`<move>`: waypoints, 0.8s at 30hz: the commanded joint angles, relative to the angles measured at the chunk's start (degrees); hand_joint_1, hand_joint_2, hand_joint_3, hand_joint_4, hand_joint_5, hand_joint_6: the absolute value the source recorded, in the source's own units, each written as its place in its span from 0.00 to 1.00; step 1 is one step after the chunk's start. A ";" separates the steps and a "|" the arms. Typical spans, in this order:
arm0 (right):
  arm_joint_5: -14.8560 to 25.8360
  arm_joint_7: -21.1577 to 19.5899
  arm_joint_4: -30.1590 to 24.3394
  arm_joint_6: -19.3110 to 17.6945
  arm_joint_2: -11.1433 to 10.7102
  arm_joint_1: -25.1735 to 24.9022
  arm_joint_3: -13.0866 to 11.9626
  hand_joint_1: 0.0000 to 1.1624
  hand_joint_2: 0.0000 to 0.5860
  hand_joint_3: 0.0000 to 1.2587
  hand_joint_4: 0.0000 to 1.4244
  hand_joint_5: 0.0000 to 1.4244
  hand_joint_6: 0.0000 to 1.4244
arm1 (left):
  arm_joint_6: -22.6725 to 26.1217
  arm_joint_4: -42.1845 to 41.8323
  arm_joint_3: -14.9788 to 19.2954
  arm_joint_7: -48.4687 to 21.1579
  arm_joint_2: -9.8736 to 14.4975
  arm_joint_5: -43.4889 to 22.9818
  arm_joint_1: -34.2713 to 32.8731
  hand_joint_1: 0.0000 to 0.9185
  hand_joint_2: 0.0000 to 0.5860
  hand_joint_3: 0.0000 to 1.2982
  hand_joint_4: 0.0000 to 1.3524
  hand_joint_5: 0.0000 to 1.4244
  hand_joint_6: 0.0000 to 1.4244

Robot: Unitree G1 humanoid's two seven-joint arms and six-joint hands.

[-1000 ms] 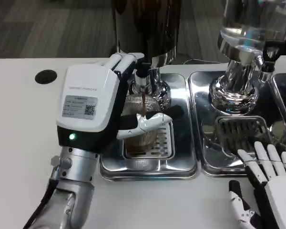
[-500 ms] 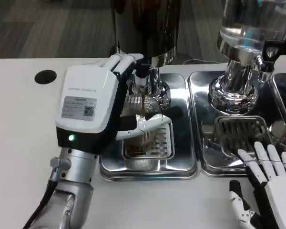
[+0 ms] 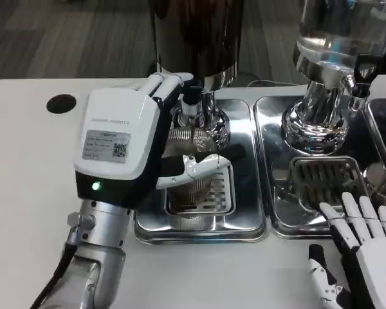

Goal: Grasp the cup under the faucet to collect the drink, then remove the cup.

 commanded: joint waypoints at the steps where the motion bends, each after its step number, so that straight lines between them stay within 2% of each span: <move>1: -0.03 -0.10 -0.21 0.03 -0.01 0.31 -0.22 0.01 0.81 0.14 0.01 0.00 0.00 | 0.49 -0.02 -0.55 -0.98 0.44 0.96 1.41 0.00 0.12 0.33 0.30 0.45 0.54; 2: 0.09 -0.04 -0.14 -0.03 0.02 0.27 -0.23 0.01 0.81 0.14 0.01 0.00 0.00 | 0.85 -0.36 -0.43 -1.65 0.45 1.04 1.18 0.00 0.11 0.30 0.25 0.39 0.43; 3: 0.19 0.02 -0.09 -0.07 0.03 0.23 -0.24 0.01 0.81 0.14 0.01 0.00 0.00 | 1.25 -0.68 -0.37 -2.39 0.45 1.21 0.90 0.00 0.11 0.29 0.22 0.36 0.38; 7: 0.18 -0.10 0.39 -0.12 0.09 0.10 -0.04 0.01 0.81 0.14 0.01 0.00 0.00 | 2.23 -1.36 -0.02 -4.10 0.37 1.15 0.02 0.00 0.10 0.26 0.17 0.31 0.30; 12: 0.39 -0.37 0.65 -0.28 0.06 0.18 -0.22 0.01 0.81 0.14 0.01 0.00 0.00 | 2.69 -1.27 0.50 -4.63 0.23 0.70 -0.66 0.00 0.10 0.23 0.12 0.28 0.27; 18: 0.48 -0.29 0.66 -0.40 0.02 -0.04 -0.23 0.01 0.80 0.14 0.01 0.00 0.00 | 3.01 -3.87 1.63 -3.70 0.37 0.60 0.59 0.00 0.08 0.11 0.00 0.21 0.21; 24: 0.37 0.09 0.43 -0.24 0.09 -0.40 -0.11 0.01 0.79 0.14 0.01 0.00 0.00 | 1.82 -5.49 5.11 -3.95 0.31 -4.17 2.51 0.00 0.07 0.05 0.00 0.19 0.19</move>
